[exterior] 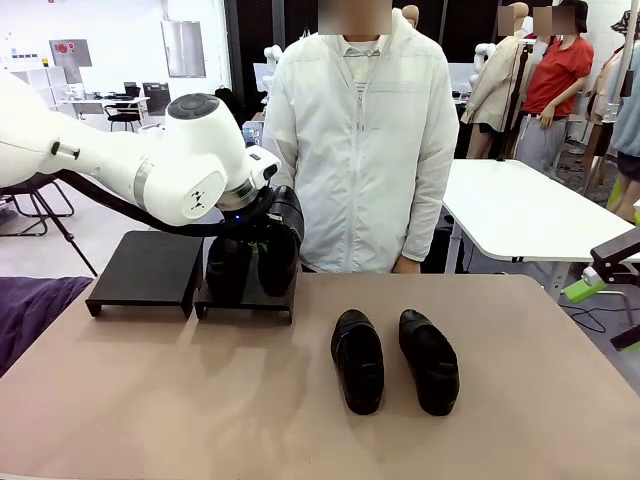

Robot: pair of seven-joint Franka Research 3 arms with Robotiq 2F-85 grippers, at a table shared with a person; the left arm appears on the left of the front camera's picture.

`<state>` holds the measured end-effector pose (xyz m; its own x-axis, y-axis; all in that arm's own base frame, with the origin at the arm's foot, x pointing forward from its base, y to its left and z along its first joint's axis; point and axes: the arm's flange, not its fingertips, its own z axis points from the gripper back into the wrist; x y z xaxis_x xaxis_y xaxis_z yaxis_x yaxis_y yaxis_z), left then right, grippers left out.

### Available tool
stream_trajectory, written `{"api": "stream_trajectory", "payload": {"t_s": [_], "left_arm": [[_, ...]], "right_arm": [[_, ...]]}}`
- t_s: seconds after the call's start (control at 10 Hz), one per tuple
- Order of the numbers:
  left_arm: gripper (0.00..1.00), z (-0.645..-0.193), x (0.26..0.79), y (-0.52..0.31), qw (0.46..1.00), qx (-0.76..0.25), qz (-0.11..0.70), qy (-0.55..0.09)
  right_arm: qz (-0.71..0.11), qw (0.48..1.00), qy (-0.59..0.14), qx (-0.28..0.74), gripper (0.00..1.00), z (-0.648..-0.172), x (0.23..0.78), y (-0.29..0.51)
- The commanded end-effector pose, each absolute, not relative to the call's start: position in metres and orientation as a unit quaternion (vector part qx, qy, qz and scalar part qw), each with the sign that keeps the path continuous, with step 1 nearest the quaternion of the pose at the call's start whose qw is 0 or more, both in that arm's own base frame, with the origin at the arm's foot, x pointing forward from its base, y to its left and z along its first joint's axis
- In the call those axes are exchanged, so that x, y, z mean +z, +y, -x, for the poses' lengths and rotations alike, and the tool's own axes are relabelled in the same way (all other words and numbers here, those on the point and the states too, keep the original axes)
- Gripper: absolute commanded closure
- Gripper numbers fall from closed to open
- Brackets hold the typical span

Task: Organize the shoes by placing them on the stand.
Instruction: Place the Shoe from the middle of the table onto the Shoes Stand.

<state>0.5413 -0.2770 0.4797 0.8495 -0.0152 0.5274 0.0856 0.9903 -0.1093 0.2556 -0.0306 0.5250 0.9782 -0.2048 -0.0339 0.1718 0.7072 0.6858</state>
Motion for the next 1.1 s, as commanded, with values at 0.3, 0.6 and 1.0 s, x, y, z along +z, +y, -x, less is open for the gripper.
{"api": "stream_trajectory", "payload": {"t_s": [0.3,0.6,1.0], "left_arm": [[1.0,-0.574,0.455,-0.27,0.953,-0.033,0.046,-0.298],[1.0,-0.59,0.445,-0.268,0.955,-0.038,0.059,-0.288],[0.62,-0.593,0.444,-0.267,0.956,-0.028,0.066,-0.283]], "right_arm": [[-0.377,0.92,-0.021,-0.107,0.0,-0.257,0.528,-0.03],[-0.377,0.92,-0.021,-0.107,0.0,-0.257,0.528,-0.03],[-0.377,0.92,-0.021,-0.107,0.0,-0.257,0.528,-0.03]]}}
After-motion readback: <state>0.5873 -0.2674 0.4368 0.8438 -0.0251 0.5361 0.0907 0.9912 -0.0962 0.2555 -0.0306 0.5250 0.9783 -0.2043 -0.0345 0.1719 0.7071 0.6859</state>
